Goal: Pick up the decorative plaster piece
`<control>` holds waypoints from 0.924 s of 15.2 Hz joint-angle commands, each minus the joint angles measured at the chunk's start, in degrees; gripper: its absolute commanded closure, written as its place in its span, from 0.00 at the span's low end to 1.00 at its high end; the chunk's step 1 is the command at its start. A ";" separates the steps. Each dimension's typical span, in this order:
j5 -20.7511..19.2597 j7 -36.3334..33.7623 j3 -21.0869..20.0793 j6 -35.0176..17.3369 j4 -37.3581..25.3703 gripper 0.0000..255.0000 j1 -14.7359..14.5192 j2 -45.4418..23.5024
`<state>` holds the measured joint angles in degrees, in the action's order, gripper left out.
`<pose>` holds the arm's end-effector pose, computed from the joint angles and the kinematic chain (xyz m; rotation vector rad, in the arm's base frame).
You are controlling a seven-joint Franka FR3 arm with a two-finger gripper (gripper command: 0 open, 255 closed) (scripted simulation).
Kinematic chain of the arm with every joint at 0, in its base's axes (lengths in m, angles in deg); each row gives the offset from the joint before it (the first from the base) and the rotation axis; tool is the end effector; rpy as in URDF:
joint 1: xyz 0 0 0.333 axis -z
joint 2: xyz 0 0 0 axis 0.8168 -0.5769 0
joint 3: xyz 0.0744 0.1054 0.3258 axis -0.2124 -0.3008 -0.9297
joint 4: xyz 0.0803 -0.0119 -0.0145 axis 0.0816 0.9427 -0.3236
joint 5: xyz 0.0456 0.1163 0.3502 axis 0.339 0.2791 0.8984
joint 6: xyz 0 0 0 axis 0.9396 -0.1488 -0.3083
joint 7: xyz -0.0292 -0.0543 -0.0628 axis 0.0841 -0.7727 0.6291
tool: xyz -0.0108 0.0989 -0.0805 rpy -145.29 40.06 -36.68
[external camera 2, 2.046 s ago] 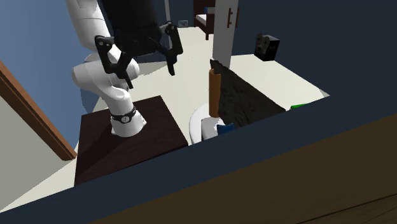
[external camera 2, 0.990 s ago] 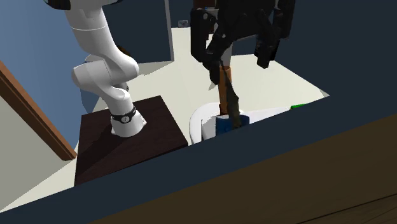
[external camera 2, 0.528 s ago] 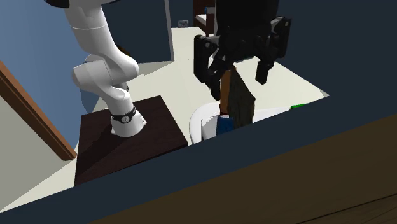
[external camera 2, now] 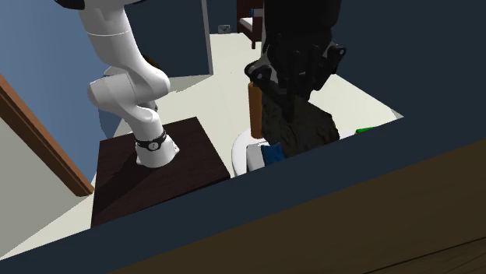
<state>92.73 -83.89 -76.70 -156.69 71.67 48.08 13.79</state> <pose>0.5367 0.2138 0.6481 -3.0152 0.1189 0.0229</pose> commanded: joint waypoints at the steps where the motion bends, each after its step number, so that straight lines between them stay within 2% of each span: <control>1: 0.00 0.00 0.00 0.00 0.02 1.00 0.00 0.00; 6: -0.39 -0.64 -0.14 3.64 -5.07 1.00 -0.30 -1.45; 14: -1.63 -2.09 -0.49 12.00 -17.95 1.00 -1.33 -6.00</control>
<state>91.30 -85.75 -77.13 -146.02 55.73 46.93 8.50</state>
